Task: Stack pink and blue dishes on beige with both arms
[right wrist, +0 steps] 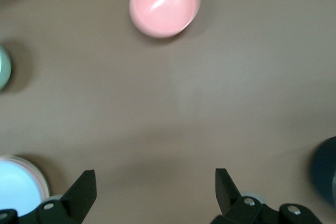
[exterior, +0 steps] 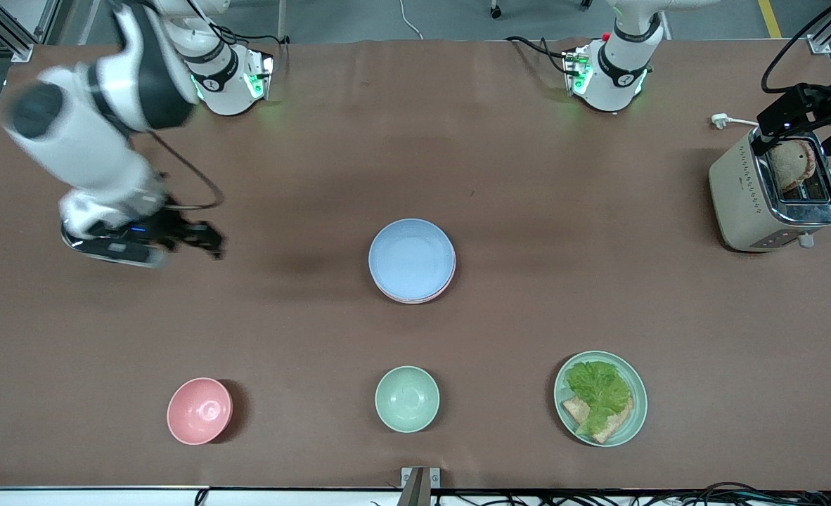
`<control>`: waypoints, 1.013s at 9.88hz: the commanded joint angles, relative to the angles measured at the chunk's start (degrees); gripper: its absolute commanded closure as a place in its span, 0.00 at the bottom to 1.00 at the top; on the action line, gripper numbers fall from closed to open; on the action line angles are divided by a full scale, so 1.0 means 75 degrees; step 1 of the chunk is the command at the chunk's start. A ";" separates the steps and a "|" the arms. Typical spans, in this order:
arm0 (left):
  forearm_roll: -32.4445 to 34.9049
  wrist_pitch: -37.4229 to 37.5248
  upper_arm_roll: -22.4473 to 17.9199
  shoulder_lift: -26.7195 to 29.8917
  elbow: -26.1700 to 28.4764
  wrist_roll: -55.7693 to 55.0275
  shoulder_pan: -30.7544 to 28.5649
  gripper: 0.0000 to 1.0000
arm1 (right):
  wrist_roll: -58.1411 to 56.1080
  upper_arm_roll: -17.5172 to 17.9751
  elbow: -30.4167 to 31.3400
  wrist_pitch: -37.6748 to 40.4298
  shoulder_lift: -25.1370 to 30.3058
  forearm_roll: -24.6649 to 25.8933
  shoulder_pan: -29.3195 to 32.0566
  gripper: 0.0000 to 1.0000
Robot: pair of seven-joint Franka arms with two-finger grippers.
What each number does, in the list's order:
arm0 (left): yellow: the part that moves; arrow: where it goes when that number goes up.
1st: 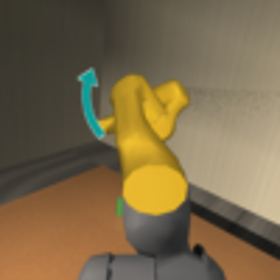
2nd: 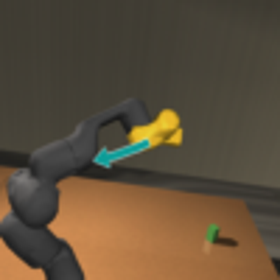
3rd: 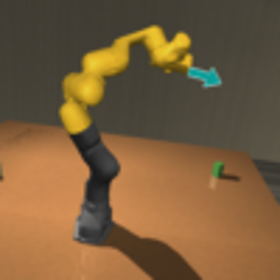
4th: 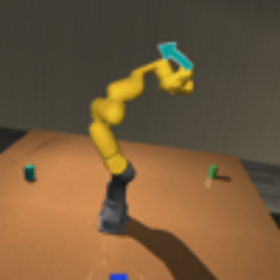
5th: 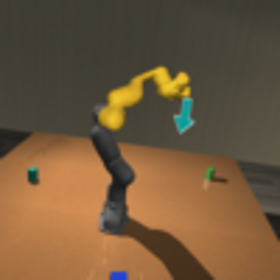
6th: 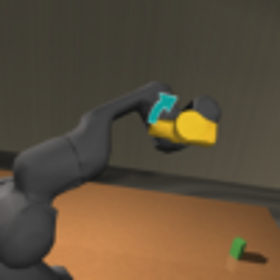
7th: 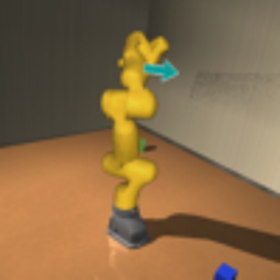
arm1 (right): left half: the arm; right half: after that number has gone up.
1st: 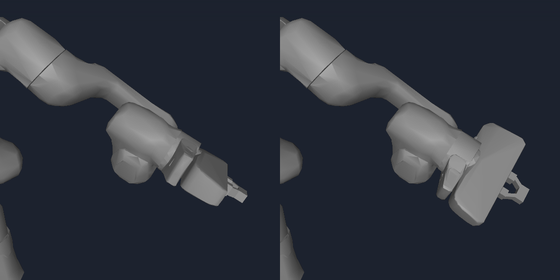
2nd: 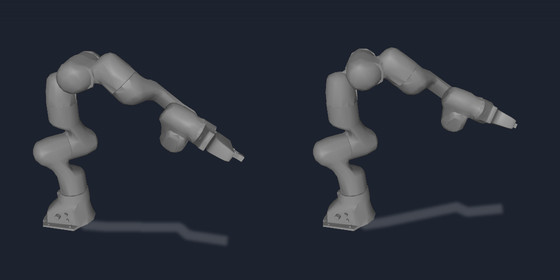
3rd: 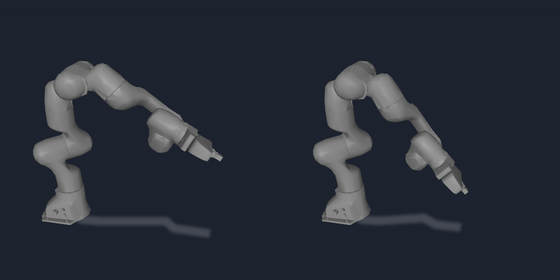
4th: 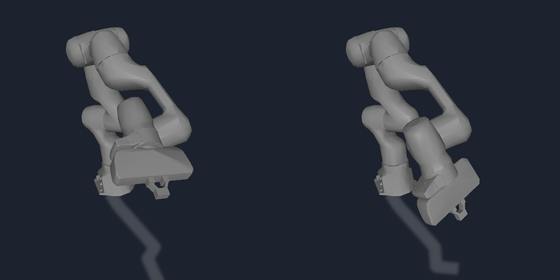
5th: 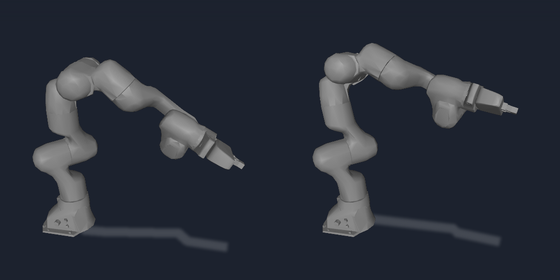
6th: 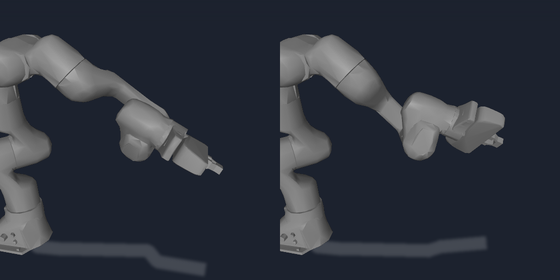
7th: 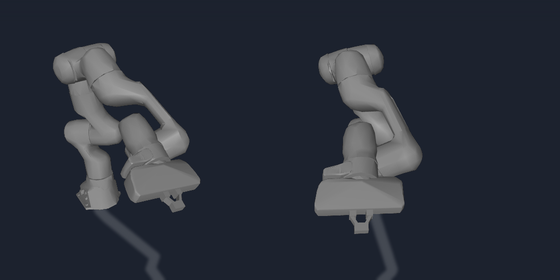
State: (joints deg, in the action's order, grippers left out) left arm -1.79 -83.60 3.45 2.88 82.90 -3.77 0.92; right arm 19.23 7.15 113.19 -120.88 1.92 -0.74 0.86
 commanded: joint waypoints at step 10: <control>0.0075 0.0025 -0.0120 -0.0208 0.0161 0.0069 0.0088 0.00 | -0.2749 -0.1656 -0.4194 0.5076 -0.0314 0.0075 0.0167 0.00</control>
State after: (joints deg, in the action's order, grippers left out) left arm -1.75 -83.56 3.03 1.94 83.00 -3.77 1.08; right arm 0.91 -5.96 83.20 -85.11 0.67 -0.66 1.19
